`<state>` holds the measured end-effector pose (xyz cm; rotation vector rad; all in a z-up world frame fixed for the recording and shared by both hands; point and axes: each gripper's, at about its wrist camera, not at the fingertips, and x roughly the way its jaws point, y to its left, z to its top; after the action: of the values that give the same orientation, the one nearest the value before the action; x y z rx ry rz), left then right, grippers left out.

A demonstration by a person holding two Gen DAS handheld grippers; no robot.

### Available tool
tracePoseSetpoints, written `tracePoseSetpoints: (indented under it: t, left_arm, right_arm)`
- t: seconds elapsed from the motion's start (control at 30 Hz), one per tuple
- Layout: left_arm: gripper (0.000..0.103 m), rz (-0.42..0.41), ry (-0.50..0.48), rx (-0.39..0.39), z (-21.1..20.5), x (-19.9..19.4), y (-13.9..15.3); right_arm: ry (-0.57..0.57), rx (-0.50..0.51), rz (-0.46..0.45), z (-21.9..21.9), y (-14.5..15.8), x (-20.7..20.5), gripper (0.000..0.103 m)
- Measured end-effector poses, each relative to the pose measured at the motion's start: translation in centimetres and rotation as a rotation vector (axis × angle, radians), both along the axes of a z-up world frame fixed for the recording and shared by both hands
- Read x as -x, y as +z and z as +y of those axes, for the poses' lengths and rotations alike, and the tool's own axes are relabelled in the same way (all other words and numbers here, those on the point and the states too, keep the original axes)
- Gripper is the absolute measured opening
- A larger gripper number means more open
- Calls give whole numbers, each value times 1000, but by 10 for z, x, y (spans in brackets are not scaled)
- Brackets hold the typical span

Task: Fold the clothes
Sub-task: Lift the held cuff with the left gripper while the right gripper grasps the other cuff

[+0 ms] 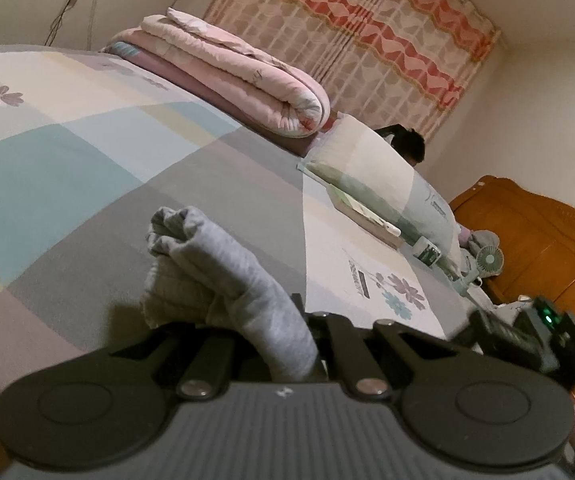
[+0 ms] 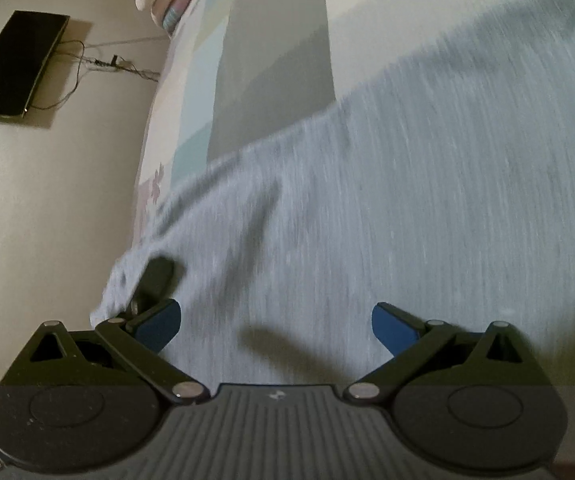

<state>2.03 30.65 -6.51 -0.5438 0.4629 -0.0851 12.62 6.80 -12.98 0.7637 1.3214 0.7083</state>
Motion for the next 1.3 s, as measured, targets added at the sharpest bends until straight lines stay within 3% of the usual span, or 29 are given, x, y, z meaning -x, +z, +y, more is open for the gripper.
tracePoseSetpoints:
  t: [0.33,0.77,1.0,1.3]
  left_arm:
    - [3,5,-25,-23,-9,-3,5]
    - [3,-58,-133,-113,-64,3,35]
    - [3,-62,-201,-145,-102,-5,43]
    - [3,-58,-267,-227,-149,-11,47]
  right_arm:
    - [29,-2,30,-12,7,22,103]
    - [-263,-92,-104,-146,60,11,103]
    - [-347,-62,-168,-198,61,28,103]
    - [-409,-78,-172,-232,52,33,103]
